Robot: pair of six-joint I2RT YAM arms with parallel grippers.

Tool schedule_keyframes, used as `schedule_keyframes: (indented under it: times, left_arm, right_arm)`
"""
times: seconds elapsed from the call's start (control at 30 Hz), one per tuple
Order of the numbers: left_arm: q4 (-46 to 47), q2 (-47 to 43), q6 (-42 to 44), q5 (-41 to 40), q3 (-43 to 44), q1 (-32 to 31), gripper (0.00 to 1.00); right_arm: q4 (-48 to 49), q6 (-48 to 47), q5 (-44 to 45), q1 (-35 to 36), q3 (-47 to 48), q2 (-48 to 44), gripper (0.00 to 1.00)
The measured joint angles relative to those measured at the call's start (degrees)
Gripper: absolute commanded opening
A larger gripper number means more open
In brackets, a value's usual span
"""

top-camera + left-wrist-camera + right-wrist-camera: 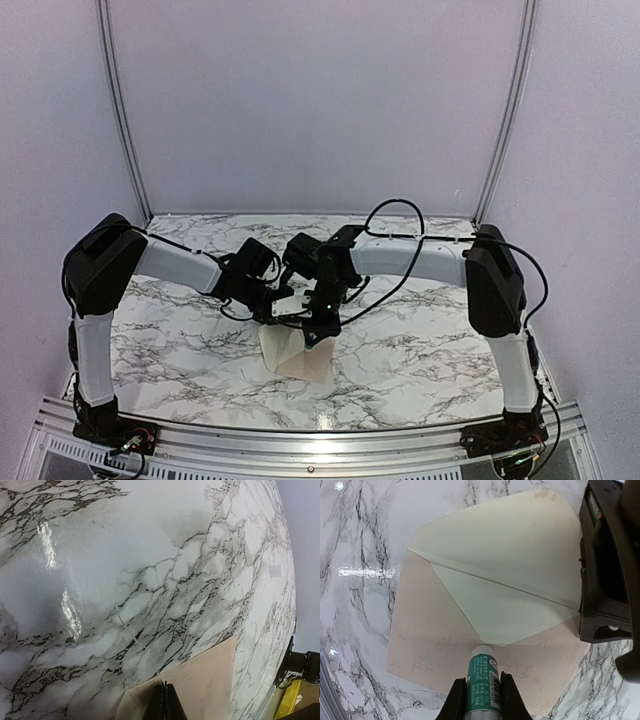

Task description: Place the letter into the envelope and seal it

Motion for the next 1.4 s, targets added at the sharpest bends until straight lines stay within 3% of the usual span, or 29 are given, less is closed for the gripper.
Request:
schedule_keyframes:
  times: [1.4]
  left_arm:
    - [-0.37, 0.39, 1.25, 0.42, 0.59, 0.02, 0.00]
  right_arm:
    - [-1.33, 1.11, 1.25, -0.83, 2.80, 1.46, 0.00]
